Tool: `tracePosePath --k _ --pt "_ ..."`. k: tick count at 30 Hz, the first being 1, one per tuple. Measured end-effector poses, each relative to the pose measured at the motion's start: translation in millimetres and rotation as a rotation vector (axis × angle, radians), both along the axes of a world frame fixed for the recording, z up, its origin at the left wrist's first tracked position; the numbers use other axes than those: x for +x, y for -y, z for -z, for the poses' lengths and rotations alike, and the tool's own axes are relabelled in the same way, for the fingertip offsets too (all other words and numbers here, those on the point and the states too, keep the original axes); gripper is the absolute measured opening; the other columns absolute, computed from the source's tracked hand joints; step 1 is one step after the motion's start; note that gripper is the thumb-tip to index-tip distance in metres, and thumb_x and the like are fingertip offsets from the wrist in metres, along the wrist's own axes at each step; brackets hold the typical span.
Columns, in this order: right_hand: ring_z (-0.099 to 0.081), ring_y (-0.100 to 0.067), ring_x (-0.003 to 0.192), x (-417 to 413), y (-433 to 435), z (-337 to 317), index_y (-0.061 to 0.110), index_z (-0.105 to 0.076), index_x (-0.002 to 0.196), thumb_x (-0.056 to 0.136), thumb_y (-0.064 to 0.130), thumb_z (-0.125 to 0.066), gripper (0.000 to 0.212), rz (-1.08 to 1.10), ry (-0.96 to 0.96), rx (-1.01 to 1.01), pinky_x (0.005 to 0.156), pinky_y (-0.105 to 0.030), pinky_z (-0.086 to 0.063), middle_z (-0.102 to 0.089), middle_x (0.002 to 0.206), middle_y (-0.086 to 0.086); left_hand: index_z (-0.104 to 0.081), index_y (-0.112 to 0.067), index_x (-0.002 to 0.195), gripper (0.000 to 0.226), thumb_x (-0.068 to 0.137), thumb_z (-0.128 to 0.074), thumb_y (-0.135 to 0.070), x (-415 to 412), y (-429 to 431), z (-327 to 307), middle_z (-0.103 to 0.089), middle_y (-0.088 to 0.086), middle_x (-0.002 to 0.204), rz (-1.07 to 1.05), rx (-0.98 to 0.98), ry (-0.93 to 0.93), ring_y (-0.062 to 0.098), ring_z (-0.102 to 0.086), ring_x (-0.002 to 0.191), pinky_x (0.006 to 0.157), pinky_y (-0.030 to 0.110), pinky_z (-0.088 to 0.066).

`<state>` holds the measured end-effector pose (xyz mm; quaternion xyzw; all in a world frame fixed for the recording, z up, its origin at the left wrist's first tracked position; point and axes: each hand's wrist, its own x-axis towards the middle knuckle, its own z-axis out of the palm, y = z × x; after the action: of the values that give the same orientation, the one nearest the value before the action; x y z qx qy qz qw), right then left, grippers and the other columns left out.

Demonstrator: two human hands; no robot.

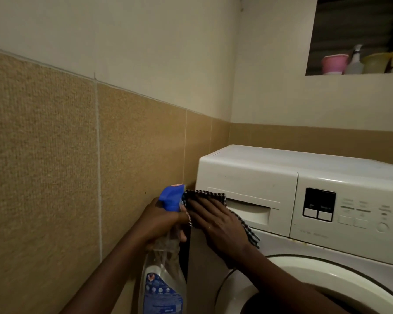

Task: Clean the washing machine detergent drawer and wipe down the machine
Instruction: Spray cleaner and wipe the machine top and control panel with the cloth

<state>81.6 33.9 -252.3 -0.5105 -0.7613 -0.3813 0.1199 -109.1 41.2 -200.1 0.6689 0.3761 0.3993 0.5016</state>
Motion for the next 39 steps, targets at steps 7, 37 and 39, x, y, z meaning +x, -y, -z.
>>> tracePosePath --k 7,37,39 --pt "-0.042 -0.026 0.135 -8.2 -12.7 -59.1 0.014 -0.058 0.129 0.081 0.017 -0.037 0.053 0.095 -0.078 0.109 0.115 -0.041 -0.024 -0.051 0.141 -0.008 -0.061 -0.002 0.103 0.018 0.086 -0.068 -0.002 1.0 2.9 -0.8 -0.069 0.015 0.082 0.018 -0.004 -0.022 0.025 -0.069 0.058 0.054 0.031 -0.054" --pt "-0.034 -0.023 0.14 52.0 55.6 -44.9 0.017 -0.053 0.136 0.073 0.007 -0.031 0.068 0.122 -0.058 0.165 0.117 -0.037 -0.021 -0.043 0.148 -0.004 -0.064 -0.002 0.105 0.023 0.084 -0.071 -0.007 2.0 4.5 0.4 -0.071 0.025 0.097 0.122 -0.001 -0.057 0.028 -0.069 0.062 0.058 0.034 -0.057" --pt "-0.035 -0.024 0.14 67.0 61.8 -57.5 0.016 -0.053 0.137 0.072 0.004 -0.032 0.069 0.154 -0.088 0.21 0.116 -0.038 -0.021 -0.043 0.148 -0.005 -0.064 -0.001 0.103 0.022 0.083 -0.071 -0.007 2.6 4.8 0.0 -0.07 0.028 0.096 0.136 0.007 -0.056 0.028 -0.068 0.062 0.057 0.034 -0.057"
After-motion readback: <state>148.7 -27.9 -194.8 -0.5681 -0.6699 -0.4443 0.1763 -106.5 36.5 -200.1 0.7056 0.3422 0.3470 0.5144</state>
